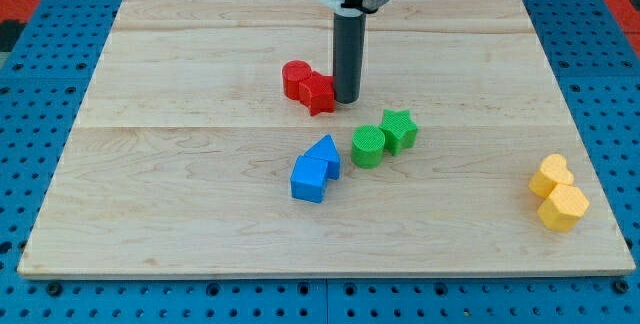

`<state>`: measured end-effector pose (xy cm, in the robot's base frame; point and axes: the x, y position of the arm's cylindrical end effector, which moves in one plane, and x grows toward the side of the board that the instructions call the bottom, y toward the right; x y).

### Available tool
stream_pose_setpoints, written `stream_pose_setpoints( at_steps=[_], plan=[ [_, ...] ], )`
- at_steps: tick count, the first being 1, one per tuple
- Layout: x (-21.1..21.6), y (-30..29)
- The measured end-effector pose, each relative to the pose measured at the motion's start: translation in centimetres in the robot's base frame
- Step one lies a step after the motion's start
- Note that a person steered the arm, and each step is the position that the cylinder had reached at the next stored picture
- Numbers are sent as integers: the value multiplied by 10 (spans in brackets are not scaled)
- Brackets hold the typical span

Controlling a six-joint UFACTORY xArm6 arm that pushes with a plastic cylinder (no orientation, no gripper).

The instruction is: Move the green blocks slightly towards the right side

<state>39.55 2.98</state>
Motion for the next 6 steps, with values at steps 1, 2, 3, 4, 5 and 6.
stream_pose_setpoints(
  at_steps=[1, 2, 3, 4, 5, 6],
  plan=[
    [2, 40],
    [21, 27],
    [30, -12],
    [44, -24],
    [63, -19],
    [80, -12]
  ],
)
